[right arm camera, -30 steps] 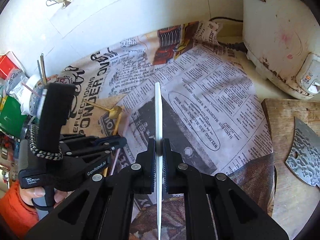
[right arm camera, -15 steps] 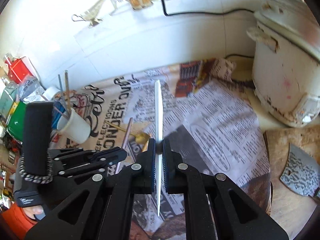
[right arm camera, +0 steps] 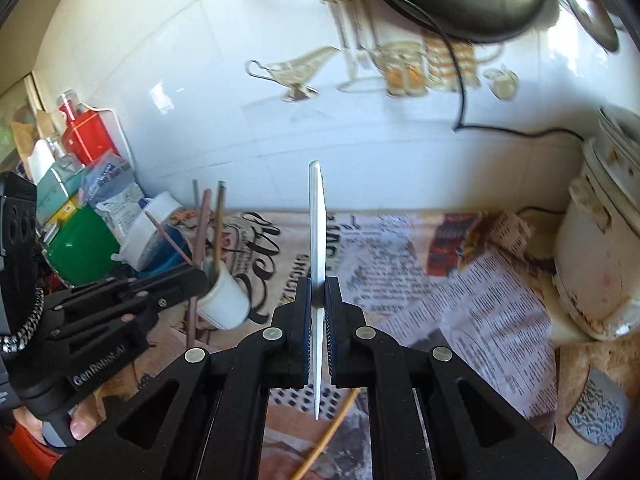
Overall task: Organize utensils
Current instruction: 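Lift the chopstick and straw and lower both into the white cup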
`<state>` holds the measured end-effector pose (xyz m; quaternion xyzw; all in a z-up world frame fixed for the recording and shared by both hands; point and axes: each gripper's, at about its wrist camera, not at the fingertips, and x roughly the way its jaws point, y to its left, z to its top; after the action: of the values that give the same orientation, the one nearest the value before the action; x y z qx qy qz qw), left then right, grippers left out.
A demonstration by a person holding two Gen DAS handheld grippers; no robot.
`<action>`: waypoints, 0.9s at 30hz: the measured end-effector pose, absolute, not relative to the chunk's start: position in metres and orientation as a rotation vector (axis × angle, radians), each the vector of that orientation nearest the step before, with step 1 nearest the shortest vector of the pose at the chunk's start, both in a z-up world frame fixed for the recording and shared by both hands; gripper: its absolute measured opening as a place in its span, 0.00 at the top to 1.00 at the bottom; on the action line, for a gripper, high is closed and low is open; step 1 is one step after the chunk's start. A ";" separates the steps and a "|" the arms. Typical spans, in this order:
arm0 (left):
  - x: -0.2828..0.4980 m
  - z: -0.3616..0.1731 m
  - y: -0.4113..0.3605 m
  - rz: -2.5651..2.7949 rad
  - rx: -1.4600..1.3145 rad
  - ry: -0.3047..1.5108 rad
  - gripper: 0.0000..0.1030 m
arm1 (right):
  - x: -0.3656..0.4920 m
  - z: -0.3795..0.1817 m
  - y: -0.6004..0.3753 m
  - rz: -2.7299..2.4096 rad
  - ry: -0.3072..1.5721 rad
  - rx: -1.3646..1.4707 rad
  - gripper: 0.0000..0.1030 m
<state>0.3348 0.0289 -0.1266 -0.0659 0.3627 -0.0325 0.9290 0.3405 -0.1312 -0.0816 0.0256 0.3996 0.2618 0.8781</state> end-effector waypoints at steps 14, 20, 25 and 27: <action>0.321 -0.069 0.156 0.132 -0.209 0.546 0.96 | 0.345 -0.054 -0.034 0.680 0.741 0.023 0.94; 0.331 -0.067 0.191 0.183 -0.235 0.491 0.96 | 0.354 -0.053 0.001 0.711 0.727 0.043 0.94; 0.350 -0.077 0.208 0.202 -0.268 0.463 0.96 | 0.364 -0.054 0.020 0.706 0.711 0.041 0.94; 0.359 -0.083 0.214 0.206 -0.279 0.457 0.96 | 0.368 -0.055 0.025 0.697 0.701 0.032 0.94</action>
<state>0.3592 0.2137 -0.0829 -0.1374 0.2254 0.1015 0.9592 0.3678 0.0248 -0.0549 0.0152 0.3365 0.3346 0.8801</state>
